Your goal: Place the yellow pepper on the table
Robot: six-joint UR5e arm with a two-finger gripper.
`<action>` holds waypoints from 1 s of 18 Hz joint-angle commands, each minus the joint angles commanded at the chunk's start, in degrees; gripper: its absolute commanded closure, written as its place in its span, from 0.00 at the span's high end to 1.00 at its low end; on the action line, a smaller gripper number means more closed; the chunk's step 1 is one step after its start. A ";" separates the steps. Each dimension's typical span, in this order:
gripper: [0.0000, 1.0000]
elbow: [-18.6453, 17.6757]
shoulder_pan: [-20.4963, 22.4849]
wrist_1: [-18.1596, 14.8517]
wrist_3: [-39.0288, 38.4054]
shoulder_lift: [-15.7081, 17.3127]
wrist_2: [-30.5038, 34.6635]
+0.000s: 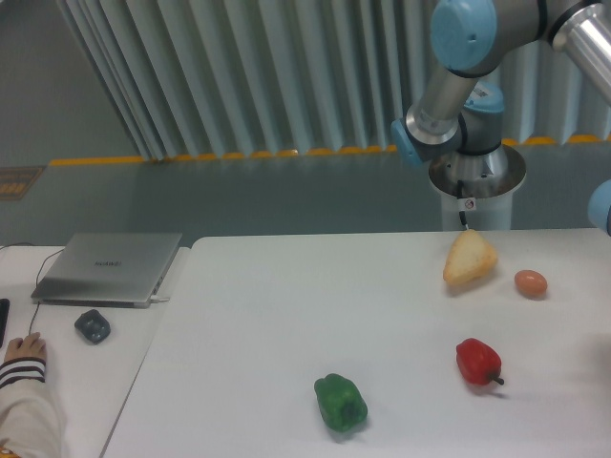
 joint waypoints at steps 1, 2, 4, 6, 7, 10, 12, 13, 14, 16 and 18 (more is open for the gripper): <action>0.65 -0.09 0.00 -0.09 0.00 0.09 0.00; 0.61 0.00 0.00 -0.09 0.00 0.18 0.09; 0.59 0.44 0.26 -0.18 0.00 0.44 0.09; 0.57 0.79 1.14 -0.61 0.09 0.70 -0.44; 0.56 1.31 1.14 -1.49 0.09 0.88 -0.44; 0.56 2.29 1.93 -4.30 0.17 1.32 -2.63; 0.56 2.29 2.46 -5.27 0.17 1.93 -4.91; 0.56 2.29 2.72 -5.88 0.17 2.11 -5.53; 0.56 2.29 2.73 -6.50 0.17 2.63 -5.62; 0.56 2.29 2.73 -8.60 0.17 3.60 -5.80; 0.56 2.29 2.64 -11.94 0.09 5.27 -7.46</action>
